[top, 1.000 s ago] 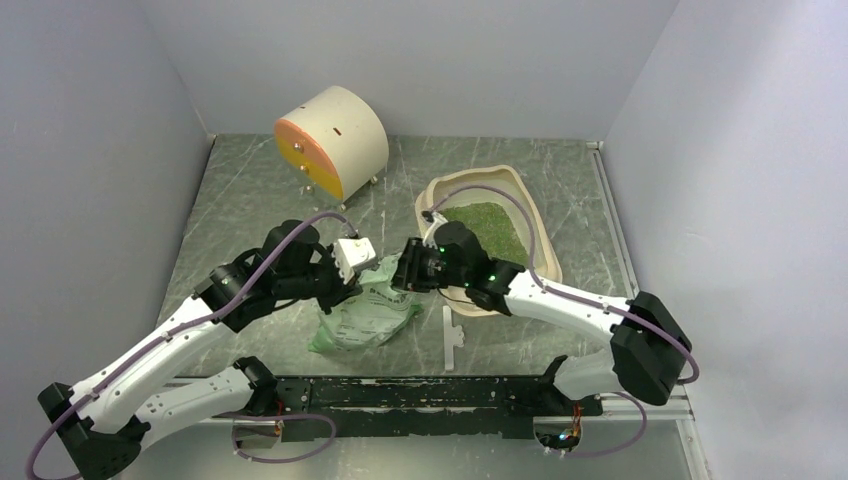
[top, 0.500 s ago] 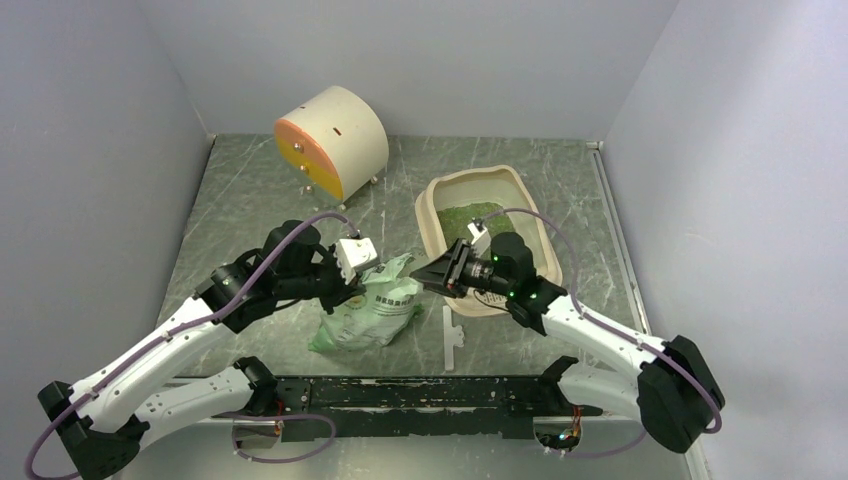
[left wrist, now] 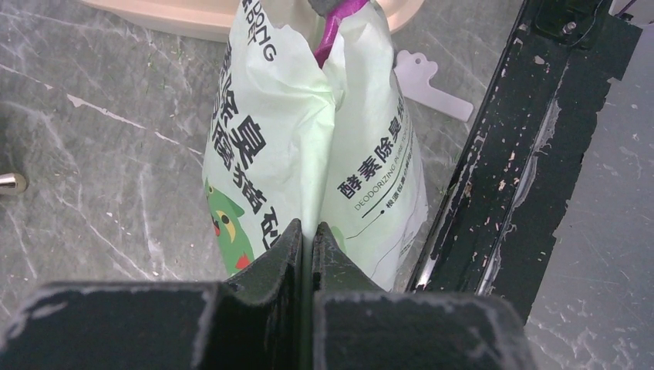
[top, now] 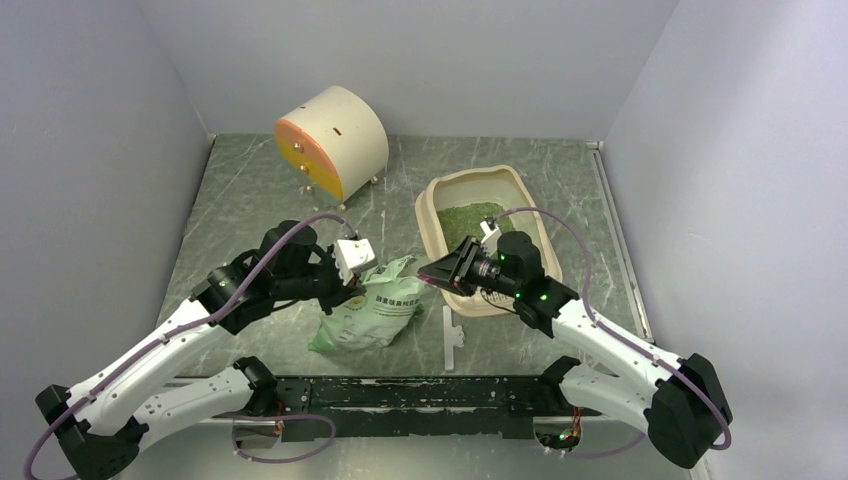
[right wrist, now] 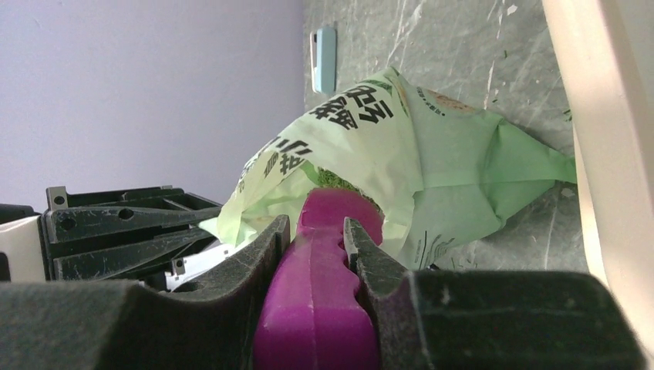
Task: Fill the litter box with clean litter
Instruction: 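Scoop the cat litter from the cat litter bag.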
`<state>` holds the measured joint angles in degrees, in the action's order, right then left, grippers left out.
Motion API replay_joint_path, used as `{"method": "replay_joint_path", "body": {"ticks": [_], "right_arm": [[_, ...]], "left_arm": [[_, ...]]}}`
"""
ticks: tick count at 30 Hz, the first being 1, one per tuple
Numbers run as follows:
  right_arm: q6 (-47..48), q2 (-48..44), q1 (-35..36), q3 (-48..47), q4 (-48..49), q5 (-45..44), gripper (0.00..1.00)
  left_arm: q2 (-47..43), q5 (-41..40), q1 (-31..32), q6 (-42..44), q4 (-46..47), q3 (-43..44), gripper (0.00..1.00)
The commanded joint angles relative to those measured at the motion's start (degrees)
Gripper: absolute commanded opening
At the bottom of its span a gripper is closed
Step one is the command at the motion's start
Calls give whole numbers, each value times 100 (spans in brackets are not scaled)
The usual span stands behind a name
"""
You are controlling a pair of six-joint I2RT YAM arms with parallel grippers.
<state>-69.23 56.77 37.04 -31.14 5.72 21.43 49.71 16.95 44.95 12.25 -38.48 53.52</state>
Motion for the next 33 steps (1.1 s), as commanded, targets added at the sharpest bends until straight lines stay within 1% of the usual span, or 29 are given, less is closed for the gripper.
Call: {"method": "replay_joint_path", "body": {"ticks": [1, 5, 7, 8, 10, 11, 12, 13, 16, 17, 18, 21, 22, 23, 24, 26, 27, 28, 30, 33], "right_arm": [[-49, -11, -26, -242, 83, -189, 0], [-11, -22, -27, -387, 116, -441, 0], [-7, -66, -35, -407, 163, -569, 0], [-11, -20, -41, -399, 284, -483, 0], [-73, 229, -121, -381, 706, 107, 0], [-118, 339, -122, -386, 788, 383, 0], [-105, 394, -126, -374, 827, 471, 0], [-43, 376, -129, -359, 756, 449, 0], [349, -7, -291, -373, 117, 95, 0], [394, -138, -429, -325, 94, 189, 0], [360, -210, -598, -247, 239, 484, 0], [-191, -174, -1081, 153, 1241, 1492, 0], [-378, -162, -1118, 242, 1312, 1488, 0], [-493, -169, -1020, 266, 1323, 1284, 0], [-417, -111, -750, 182, 1209, 1040, 0], [134, 236, -338, -379, 520, 745, 0], [254, 386, -195, -530, 372, 703, 0], [223, 424, -160, -509, 430, 722, 0], [-131, 285, -274, -180, 829, 744, 0], [-618, 86, -828, 220, 1323, 1159, 0]], "left_arm": [[-141, 555, -4, 96, 542, 274, 5], [-32, 1017, -6, 78, 468, 422, 5], [0, 1121, -4, 83, 432, 493, 5], [0, 1126, -5, 84, 422, 505, 5], [-6, 1079, -4, 88, 420, 518, 5], [-8, 1005, -4, 74, 432, 527, 5], [-18, 936, -5, 46, 439, 531, 5], [-20, 867, -6, 30, 426, 548, 5], [-62, 669, -4, -20, 375, 581, 5], [-93, 654, -4, -21, 368, 572, 5], [-120, 649, -7, -21, 368, 566, 5], [-147, 660, -4, 9, 378, 538, 5], [-131, 660, -8, 10, 389, 533, 5], [-109, 676, -8, 7, 404, 520, 5], [-87, 690, -4, -1, 452, 501, 5], [-39, 708, -4, -33, 571, 458, 5], [-11, 709, -5, -44, 609, 458, 5], [19, 708, -5, -47, 640, 469, 5], [54, 694, -8, -34, 609, 519, 5], [24, 601, -11, 15, 496, 554, 5]]}}
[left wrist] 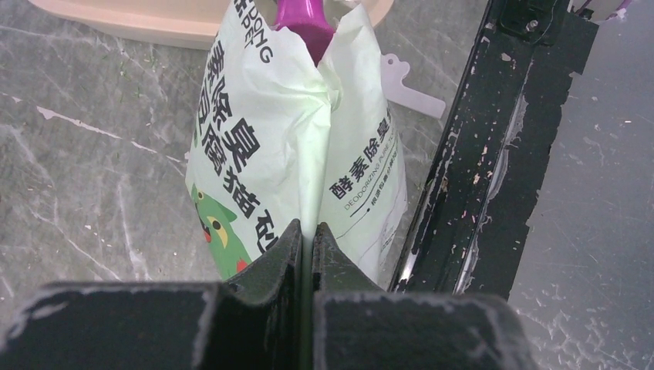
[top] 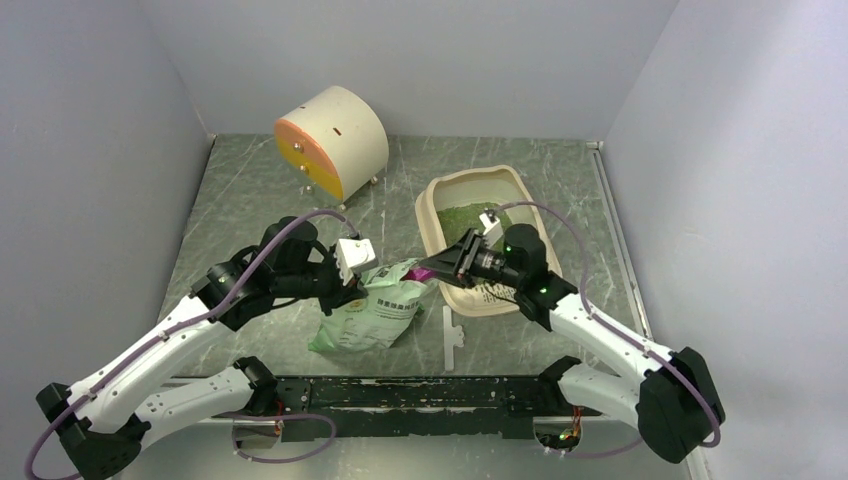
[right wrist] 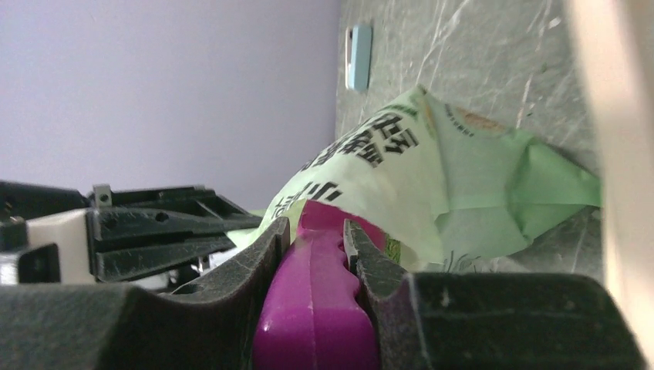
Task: Fill the litter box with clean litter
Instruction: 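Scoop the cat litter from the cat litter bag.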
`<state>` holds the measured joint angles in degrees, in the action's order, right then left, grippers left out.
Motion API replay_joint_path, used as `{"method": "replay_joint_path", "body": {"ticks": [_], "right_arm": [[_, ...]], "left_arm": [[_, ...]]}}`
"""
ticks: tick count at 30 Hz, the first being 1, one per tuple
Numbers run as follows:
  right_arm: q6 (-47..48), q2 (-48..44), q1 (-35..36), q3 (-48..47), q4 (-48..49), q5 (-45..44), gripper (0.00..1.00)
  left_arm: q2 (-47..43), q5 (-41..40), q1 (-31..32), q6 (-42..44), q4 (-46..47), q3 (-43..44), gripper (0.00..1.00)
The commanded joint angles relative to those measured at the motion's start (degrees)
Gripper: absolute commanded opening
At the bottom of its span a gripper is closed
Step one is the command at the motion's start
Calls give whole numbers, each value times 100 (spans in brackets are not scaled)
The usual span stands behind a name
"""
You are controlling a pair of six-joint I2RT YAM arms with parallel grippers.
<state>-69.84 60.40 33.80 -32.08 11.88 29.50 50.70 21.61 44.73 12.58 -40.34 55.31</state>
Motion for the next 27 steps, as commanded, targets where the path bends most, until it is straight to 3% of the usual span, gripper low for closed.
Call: {"method": "replay_joint_path", "body": {"ticks": [1, 13, 16, 27], "right_arm": [[-686, -311, -611, 391, 836, 472, 0], [-1356, -889, -1843, 1003, 1131, 1399, 0], [-1628, -894, -2000, 1216, 1487, 1540, 0], [-1273, -1033, -2283, 1175, 1215, 1625, 0]], "left_arm": [[-103, 107, 17, -4, 669, 362, 5], [-297, 37, 15, 24, 809, 156, 5], [-385, 60, 18, 59, 887, 89, 5], [-441, 121, 16, 87, 865, 59, 5]]}}
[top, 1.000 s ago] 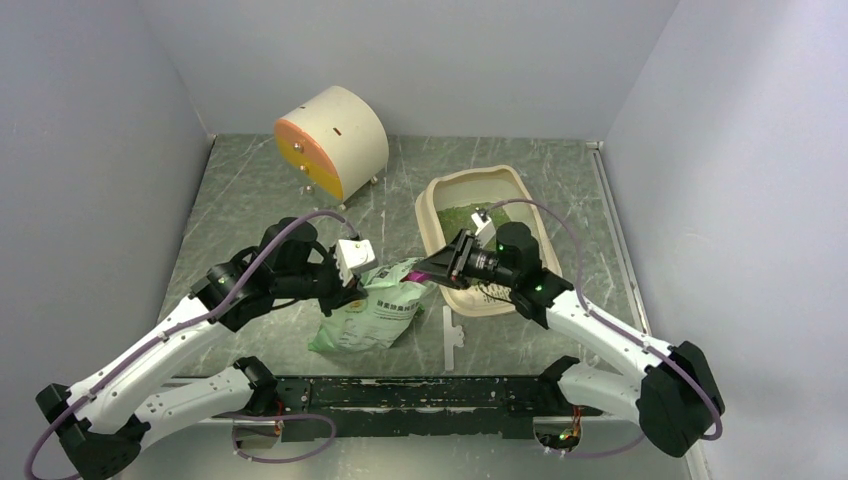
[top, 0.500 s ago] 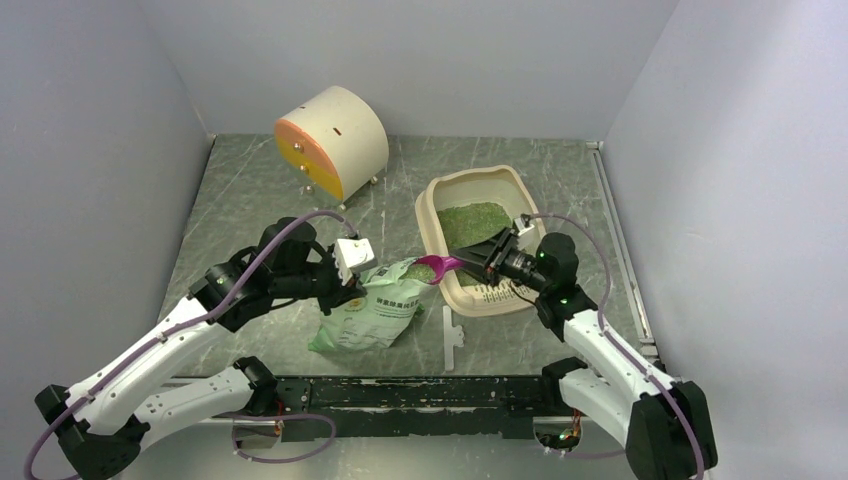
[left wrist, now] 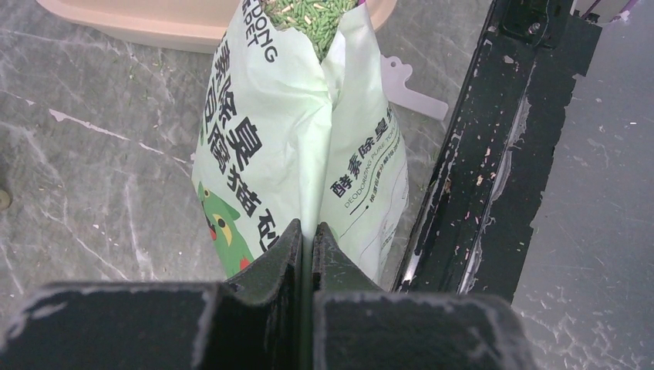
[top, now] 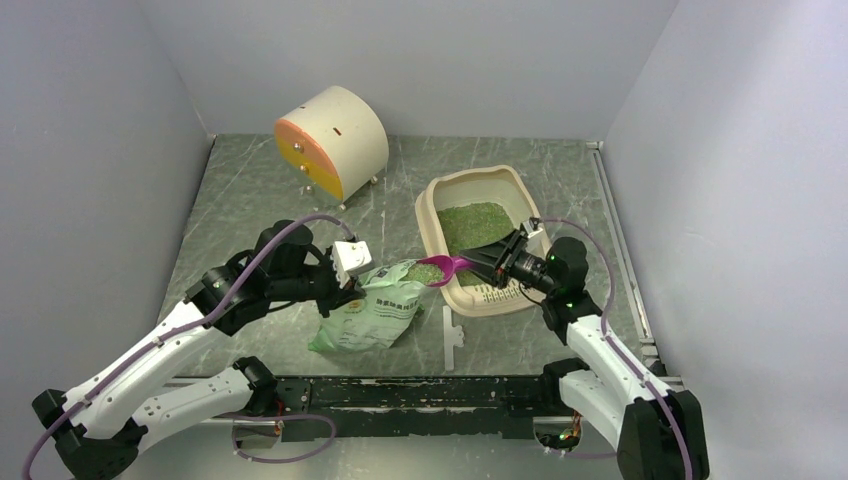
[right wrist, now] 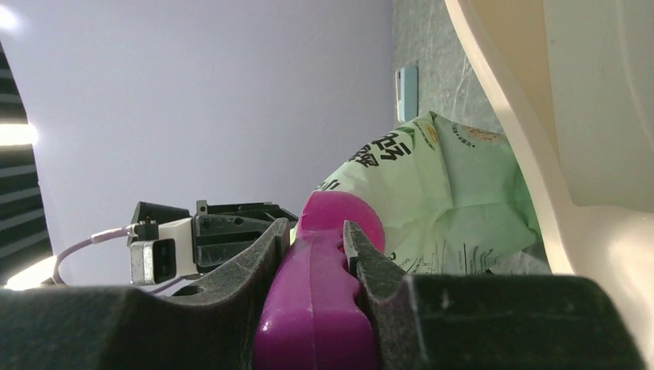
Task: Fill the litter box with clean litter
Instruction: 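Scoop the cat litter from the cat litter bag.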
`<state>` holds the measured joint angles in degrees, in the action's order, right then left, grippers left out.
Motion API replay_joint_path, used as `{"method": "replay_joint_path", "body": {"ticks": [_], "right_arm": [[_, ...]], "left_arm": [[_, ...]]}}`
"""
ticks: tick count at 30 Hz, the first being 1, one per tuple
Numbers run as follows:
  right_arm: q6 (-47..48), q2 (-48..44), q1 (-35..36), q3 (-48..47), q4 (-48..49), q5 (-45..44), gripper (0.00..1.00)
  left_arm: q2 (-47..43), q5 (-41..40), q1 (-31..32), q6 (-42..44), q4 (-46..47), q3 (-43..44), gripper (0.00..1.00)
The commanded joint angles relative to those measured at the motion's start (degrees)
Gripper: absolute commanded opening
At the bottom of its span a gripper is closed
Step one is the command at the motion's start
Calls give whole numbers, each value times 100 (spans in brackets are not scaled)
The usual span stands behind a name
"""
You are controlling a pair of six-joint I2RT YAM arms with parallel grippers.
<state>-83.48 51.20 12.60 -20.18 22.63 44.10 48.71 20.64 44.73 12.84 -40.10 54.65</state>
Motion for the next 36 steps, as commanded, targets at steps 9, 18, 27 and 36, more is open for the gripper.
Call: {"method": "replay_joint_path", "body": {"ticks": [9, 18, 27, 36], "right_arm": [[1665, -103, -161, -961, -1571, -73, 0], [2137, -38, -139, -1357, -2175, -78, 0], [395, -145, -153, -334, -672, 108, 0], [313, -161, -217, -375, -728, 202, 0]], "left_arm": [[-148, 261, 13, 54, 953, 134, 5], [-77, 274, 15, 9, 1029, 168, 5], [-101, 142, 13, 25, 911, 235, 5], [-87, 155, 16, -49, 1039, 113, 5]]}}
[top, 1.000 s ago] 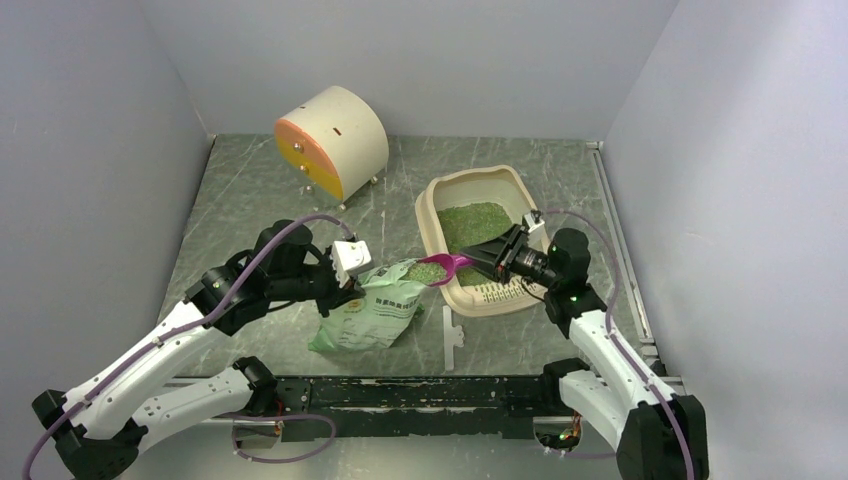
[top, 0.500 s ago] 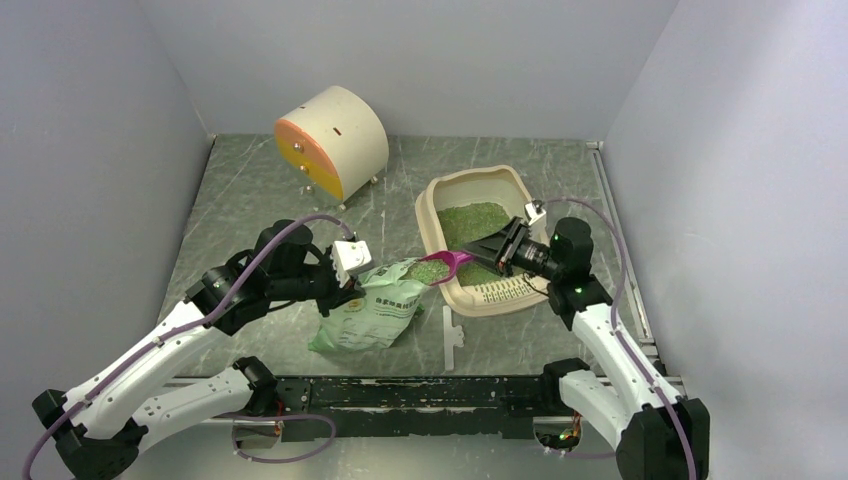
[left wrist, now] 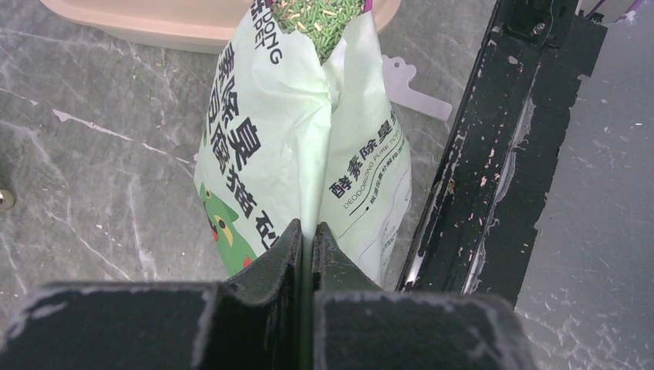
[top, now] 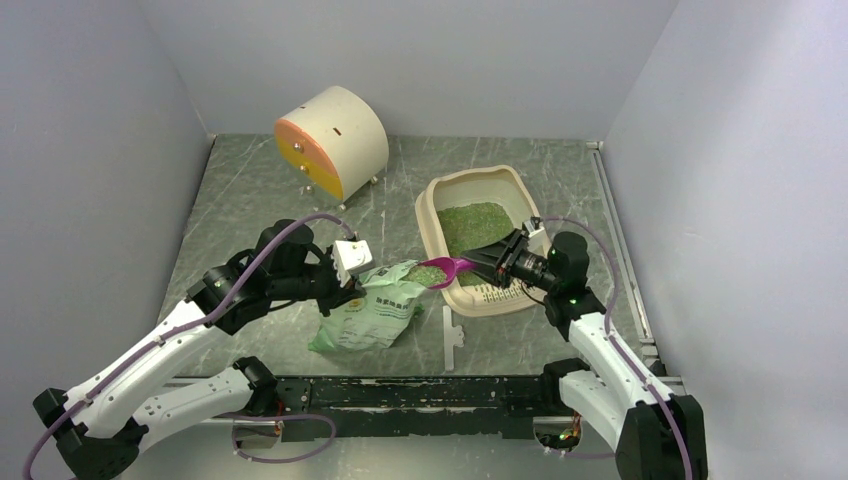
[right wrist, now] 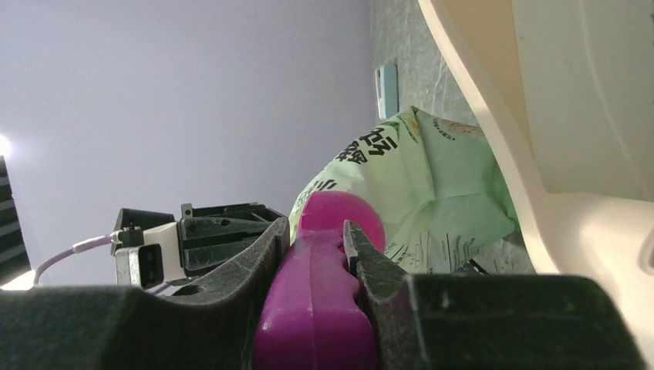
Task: Fill the litter box with clean litter
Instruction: 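Scoop the cat litter from the cat litter bag.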
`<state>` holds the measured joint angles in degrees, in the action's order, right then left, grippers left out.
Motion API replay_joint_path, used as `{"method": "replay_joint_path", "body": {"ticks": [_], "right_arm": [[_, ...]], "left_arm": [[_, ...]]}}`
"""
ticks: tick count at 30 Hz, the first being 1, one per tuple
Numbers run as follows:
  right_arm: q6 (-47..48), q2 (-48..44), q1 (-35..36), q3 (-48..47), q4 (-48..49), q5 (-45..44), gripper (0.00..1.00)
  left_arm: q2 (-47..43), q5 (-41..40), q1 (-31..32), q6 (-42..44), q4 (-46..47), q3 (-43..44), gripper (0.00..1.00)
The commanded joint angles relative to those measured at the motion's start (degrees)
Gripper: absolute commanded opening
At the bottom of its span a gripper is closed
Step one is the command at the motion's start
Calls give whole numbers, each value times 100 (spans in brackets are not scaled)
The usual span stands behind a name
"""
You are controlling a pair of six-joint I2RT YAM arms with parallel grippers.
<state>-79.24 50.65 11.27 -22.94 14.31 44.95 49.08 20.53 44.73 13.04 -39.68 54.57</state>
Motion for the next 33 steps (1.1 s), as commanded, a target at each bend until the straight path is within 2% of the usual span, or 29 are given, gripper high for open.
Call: {"method": "replay_joint_path", "body": {"ticks": [1, 33], "right_arm": [[-106, -120, -101, -105, 97, 123, 0], [-80, -274, -999, -75, 29, 901, 0]], "left_arm": [[-133, 155, 14, -106, 1024, 106, 5], [-233, 47, 15, -146, 1147, 11, 5]]}}
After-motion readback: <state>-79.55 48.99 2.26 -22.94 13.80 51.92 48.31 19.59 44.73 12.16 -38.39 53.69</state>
